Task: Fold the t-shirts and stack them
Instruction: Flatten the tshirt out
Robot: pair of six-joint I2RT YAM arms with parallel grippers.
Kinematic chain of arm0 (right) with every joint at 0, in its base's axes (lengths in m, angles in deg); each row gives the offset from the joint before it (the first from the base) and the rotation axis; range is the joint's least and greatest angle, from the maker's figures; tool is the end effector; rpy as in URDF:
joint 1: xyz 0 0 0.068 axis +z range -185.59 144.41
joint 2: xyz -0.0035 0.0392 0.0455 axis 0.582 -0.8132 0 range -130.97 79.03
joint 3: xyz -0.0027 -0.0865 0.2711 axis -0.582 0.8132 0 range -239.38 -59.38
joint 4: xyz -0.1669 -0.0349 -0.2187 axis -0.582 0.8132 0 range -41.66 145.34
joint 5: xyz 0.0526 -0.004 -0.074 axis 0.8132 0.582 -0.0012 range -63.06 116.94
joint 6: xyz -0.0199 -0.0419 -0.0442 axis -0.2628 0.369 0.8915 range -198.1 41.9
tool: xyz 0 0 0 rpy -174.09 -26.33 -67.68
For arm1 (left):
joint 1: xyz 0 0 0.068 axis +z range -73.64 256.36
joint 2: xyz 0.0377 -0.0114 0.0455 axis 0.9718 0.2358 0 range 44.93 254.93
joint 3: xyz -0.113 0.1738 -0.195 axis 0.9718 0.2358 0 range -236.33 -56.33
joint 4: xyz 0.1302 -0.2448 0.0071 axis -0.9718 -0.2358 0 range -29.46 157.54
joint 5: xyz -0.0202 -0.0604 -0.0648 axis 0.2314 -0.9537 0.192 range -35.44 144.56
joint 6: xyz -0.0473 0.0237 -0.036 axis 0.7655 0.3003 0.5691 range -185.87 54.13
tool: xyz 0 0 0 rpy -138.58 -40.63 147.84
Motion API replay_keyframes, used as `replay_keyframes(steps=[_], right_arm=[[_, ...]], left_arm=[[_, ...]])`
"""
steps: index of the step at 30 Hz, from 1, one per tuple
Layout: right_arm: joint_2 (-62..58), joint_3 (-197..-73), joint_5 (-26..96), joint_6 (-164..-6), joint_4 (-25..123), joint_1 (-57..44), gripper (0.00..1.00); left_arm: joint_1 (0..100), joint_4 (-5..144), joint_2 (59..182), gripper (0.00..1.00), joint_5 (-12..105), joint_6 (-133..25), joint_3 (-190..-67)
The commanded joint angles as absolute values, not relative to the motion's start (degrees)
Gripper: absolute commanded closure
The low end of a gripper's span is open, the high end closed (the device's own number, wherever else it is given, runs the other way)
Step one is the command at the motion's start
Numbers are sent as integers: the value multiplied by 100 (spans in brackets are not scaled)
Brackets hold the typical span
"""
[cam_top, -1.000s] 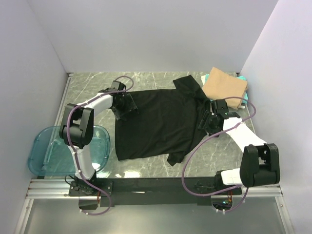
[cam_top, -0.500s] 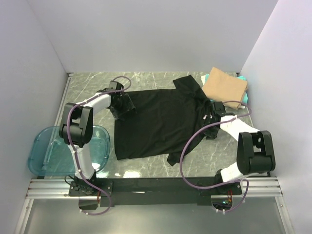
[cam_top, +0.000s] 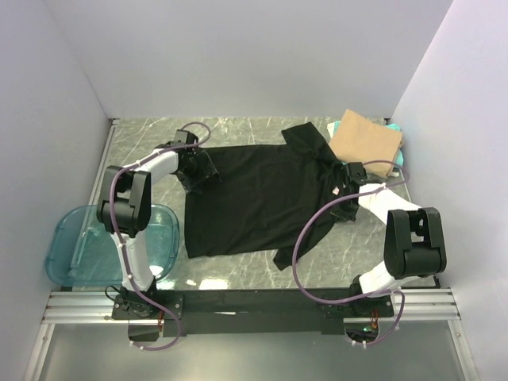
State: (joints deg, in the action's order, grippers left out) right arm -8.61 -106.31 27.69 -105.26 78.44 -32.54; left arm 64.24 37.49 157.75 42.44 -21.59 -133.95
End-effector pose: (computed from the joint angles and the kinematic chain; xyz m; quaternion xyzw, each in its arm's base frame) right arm 0.2864 0.0159 0.1474 0.2049 0.9645 0.0497 0.1592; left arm 0.4153 -0.0998 0.1550 -0.2472 0.9396 -0.1915 0.1391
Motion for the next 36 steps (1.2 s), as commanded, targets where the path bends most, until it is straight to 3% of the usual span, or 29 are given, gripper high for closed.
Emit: replay_keyframes(steps=[1,26,33,35,36], right_arm=[[-833,-11061,2010,-10306,8138,-3322,100],[-1667,-12800,787,-10104,8815,-3533,100],[-1879,-13575,944,-9972,9070,-3533,100],[-1888,-13672,1084,-9955,9105,-3533,96],[-1862,-13672,1294,-9946,9096,-3533,84]], left_arm=[[6511,3713,16182,15,4743,-2429,-13647],[6652,2843,17114,15,5438,-3176,-15564],[6634,3018,16597,14,5377,-3089,-15573],[6591,2983,16464,14,5342,-3071,-15599],[6582,2974,16333,14,5333,-3054,-15591]])
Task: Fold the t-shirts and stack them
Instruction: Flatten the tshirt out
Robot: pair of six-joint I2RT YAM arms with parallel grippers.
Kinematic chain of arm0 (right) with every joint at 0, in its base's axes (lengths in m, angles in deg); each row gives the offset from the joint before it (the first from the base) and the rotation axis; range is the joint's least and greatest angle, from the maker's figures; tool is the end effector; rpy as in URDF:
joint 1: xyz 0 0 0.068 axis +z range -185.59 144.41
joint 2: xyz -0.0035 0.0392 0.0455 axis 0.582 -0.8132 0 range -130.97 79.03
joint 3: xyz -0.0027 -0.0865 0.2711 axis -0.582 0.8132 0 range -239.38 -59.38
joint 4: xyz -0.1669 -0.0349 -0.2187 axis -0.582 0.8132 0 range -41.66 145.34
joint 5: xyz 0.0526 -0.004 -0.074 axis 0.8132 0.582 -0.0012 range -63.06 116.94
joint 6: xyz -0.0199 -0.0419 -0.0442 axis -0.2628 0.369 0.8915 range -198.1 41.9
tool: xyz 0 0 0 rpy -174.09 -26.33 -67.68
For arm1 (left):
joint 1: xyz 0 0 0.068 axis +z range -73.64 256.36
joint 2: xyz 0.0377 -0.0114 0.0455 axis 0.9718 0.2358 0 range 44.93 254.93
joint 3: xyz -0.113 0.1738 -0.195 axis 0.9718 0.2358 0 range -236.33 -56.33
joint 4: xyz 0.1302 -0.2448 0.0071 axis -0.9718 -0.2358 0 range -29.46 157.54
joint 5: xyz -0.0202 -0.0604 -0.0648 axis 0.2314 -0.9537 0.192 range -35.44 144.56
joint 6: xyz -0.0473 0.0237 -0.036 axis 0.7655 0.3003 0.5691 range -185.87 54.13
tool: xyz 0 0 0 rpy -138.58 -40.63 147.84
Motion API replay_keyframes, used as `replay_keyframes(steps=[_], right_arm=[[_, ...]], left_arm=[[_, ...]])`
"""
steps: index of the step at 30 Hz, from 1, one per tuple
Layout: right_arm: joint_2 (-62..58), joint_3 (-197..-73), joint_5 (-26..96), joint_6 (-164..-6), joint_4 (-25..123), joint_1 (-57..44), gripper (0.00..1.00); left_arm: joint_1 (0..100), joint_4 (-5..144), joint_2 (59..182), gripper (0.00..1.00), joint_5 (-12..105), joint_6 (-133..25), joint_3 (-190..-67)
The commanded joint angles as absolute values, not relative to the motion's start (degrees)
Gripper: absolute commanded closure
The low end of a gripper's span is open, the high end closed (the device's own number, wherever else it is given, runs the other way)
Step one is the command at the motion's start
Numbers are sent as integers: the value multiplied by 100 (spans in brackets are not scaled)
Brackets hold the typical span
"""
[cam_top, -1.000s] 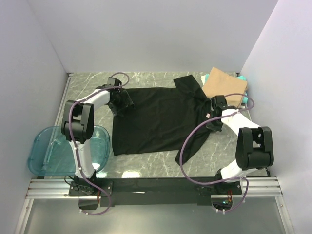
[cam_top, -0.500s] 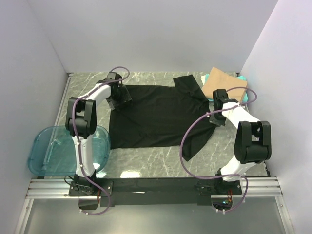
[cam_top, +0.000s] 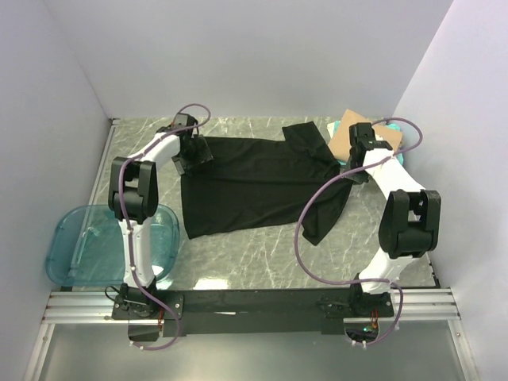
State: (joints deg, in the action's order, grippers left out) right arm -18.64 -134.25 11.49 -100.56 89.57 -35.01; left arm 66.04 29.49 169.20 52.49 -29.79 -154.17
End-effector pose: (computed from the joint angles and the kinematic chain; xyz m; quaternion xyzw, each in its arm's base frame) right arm 0.3750 -0.0094 0.2315 0.2129 0.9423 -0.0838 0.2443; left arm 0.4818 -0.0895 0.1675 -0.2134 0.9515 -0.1031 0.1961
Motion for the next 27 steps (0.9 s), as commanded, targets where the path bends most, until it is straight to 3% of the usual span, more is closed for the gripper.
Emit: replay_keyframes(steps=[1,3,7,16,27], right_arm=[[-1818,-13655,1383,-9928,9088,-3533,77],[-1581,-13506,1637,-9946,9044,-3533,65],[-1072,-13075,2007,-9989,8991,-3533,54],[-517,-11678,3027,-10358,8596,-3524,56],[-921,-11361,3124,-10367,8349,-3533,58]], left_arm=[[6547,2957,16271,14,5315,-3036,-15538],[6451,2930,16061,14,5350,-2983,-15442],[6240,2965,15639,14,5438,-2869,-14951],[6045,3605,14733,14,5053,-2307,-13177],[6045,3862,14574,13,4972,-2175,-12339]])
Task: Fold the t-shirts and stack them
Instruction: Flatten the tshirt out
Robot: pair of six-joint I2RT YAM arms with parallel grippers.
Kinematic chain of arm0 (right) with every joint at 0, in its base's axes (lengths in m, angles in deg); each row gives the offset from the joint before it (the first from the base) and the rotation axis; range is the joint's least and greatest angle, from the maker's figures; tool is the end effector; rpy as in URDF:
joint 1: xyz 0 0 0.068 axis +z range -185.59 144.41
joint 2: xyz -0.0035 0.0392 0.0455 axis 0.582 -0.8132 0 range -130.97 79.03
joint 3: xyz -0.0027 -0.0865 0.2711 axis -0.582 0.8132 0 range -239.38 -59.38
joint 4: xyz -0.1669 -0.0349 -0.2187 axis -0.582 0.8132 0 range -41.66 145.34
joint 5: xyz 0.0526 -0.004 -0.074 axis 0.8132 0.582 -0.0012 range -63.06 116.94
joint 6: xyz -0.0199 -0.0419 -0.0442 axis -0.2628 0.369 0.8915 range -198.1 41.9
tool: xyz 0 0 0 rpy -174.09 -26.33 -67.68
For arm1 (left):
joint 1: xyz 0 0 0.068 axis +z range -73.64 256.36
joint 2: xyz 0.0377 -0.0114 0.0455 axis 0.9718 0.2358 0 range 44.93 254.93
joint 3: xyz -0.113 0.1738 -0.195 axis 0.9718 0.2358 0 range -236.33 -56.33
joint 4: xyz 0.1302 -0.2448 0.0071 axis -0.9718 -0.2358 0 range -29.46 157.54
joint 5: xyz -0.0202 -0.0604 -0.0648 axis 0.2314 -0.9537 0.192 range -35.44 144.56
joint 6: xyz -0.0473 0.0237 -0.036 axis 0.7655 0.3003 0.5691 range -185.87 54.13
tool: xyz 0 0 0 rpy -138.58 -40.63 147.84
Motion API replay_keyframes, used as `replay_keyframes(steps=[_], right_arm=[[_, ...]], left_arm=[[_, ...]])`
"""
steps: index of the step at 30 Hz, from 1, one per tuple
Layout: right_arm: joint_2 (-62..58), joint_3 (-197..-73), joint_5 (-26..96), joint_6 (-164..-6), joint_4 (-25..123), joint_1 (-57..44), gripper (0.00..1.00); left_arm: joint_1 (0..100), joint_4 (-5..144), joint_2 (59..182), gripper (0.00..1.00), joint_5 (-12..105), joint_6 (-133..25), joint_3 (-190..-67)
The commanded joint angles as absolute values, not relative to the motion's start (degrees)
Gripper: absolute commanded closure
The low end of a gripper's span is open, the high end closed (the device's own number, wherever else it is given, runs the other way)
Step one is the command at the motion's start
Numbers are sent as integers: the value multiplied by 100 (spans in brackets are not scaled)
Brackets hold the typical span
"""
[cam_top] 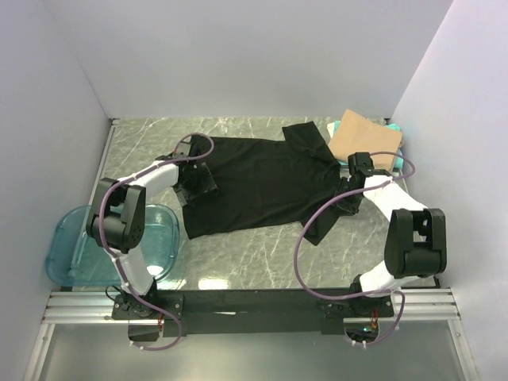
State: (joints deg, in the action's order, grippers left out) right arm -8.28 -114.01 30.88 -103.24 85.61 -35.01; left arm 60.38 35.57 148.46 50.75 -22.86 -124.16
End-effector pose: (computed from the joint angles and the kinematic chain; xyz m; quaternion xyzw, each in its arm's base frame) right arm 0.3021 0.0065 0.1825 0.2035 0.9629 0.0718 0.1621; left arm 0.3637 -0.1075 0.1638 -0.2228 0.9549 -0.1236 0.1524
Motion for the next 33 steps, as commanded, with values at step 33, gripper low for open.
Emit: replay_keyframes(steps=[33], right_arm=[[-1571,-11132,2790,-10306,8059,-3672,73]], left_arm=[[6107,3950,15093,13,5148,-2262,-12075]])
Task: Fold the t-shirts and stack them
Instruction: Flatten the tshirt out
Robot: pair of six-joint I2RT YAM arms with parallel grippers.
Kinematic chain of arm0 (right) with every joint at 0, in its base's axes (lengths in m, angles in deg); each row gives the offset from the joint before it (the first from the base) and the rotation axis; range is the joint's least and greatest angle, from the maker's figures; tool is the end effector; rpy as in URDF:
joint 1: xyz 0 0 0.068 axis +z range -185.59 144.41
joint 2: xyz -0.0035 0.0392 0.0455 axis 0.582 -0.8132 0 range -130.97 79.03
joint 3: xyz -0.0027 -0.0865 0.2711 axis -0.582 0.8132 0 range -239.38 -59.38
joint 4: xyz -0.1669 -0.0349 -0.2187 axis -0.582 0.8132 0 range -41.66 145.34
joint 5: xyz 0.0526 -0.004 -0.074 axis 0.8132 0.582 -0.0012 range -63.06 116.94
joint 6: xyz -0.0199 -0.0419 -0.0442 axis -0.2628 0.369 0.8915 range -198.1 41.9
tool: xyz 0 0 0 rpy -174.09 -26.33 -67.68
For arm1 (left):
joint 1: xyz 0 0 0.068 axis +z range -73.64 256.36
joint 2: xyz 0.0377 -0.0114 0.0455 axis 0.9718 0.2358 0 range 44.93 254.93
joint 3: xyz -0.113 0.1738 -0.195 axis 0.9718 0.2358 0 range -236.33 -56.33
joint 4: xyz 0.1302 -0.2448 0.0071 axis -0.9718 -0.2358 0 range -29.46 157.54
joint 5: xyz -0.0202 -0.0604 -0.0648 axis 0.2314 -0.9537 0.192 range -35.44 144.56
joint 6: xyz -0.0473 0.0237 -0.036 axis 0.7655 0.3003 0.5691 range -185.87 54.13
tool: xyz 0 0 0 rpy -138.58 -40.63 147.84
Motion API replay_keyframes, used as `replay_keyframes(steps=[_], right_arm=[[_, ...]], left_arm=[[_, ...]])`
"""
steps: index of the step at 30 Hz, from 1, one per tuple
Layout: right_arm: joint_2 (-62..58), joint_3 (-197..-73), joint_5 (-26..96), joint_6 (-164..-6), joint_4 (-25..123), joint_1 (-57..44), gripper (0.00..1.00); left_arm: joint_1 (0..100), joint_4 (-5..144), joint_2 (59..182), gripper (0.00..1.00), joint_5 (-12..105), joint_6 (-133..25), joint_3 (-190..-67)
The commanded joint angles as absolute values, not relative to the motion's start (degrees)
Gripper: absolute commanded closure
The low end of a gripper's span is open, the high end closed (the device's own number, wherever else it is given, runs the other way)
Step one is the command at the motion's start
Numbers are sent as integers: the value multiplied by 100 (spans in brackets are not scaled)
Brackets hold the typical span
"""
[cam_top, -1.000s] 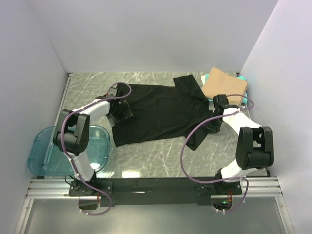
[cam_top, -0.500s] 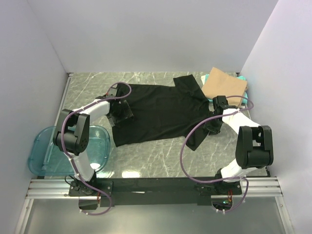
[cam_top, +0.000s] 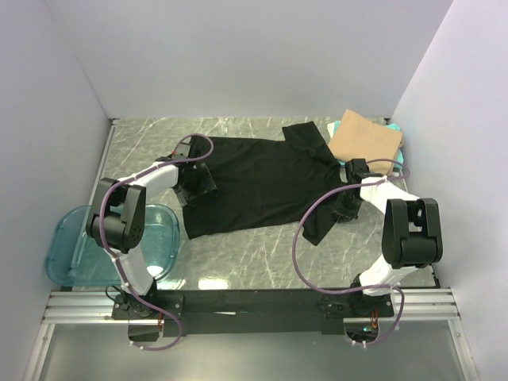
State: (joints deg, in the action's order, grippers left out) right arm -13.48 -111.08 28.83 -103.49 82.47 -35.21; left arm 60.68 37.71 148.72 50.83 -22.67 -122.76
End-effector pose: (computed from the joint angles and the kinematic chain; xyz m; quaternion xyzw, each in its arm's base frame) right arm 0.3016 0.0037 0.1443 0.2125 0.9682 0.0452 0.1241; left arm 0.3634 -0.1053 0.1567 -0.2267 0.9532 -0.1249 0.1565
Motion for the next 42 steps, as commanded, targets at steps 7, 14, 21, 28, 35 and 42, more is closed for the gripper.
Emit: replay_keyframes(steps=[7,14,21,28,35,42], right_arm=[[-1563,-11114,2712,-10288,8086,-3752,100],[-1484,-11395,2185,-10166,8384,-3955,100],[-1405,-11563,1437,-10095,8569,-4113,100],[-1387,-11633,1262,-10095,8604,-4253,100],[-1317,-11686,1313,-10104,8639,-4324,100],[-1001,-11826,1603,-10130,8727,-4324,86]], left_arm=[[6107,3994,15172,13,5201,-2359,-12136],[6046,3967,15260,14,5333,-2701,-12487],[5826,3897,15444,14,5289,-3070,-12909],[5571,3705,15681,14,5289,-3220,-13340],[5527,3449,15585,14,5438,-3142,-13525],[5518,3168,14358,12,6158,-2685,-13201]])
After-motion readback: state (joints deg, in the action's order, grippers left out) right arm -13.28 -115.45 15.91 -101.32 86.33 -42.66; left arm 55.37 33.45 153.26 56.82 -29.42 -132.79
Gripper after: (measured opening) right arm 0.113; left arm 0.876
